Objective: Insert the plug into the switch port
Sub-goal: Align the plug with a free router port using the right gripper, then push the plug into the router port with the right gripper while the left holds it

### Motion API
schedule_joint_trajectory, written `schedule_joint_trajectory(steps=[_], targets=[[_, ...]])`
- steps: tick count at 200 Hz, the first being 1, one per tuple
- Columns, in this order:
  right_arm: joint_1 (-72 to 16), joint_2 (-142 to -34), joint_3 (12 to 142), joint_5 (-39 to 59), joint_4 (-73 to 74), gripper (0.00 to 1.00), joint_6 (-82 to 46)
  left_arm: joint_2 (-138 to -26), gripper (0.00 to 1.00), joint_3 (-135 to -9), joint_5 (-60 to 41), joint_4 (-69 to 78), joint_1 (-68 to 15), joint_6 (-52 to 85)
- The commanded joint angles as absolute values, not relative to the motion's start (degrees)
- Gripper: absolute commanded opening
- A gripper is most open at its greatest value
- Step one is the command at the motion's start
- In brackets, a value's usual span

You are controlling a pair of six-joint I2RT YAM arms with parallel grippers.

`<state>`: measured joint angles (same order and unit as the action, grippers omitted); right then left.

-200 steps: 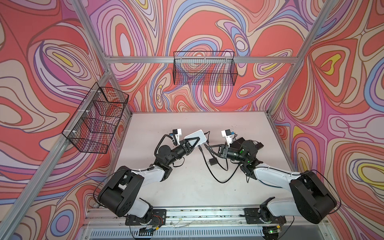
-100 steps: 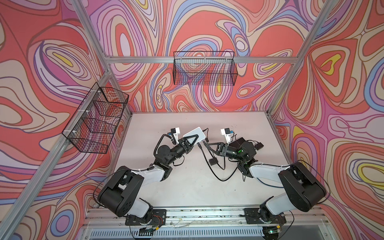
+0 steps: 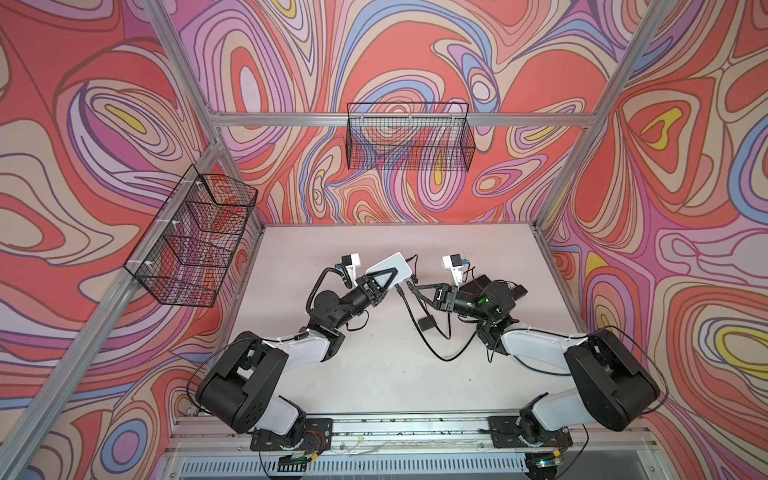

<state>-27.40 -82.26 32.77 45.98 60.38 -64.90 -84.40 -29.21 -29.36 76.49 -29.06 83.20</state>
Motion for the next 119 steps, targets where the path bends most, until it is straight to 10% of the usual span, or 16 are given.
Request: schedule_joint_trajectory(steps=[1,119], targets=[[-27.0,-78.9,35.8,41.4,62.8,0.0,-60.9,-83.1,0.02,-28.5,-39.7,71.0,-31.6,82.9],[-27.2,-80.7,37.1,41.0,60.3,0.0,-58.0,-79.3,0.02,-28.1,-38.6,65.6,-32.1,88.8]])
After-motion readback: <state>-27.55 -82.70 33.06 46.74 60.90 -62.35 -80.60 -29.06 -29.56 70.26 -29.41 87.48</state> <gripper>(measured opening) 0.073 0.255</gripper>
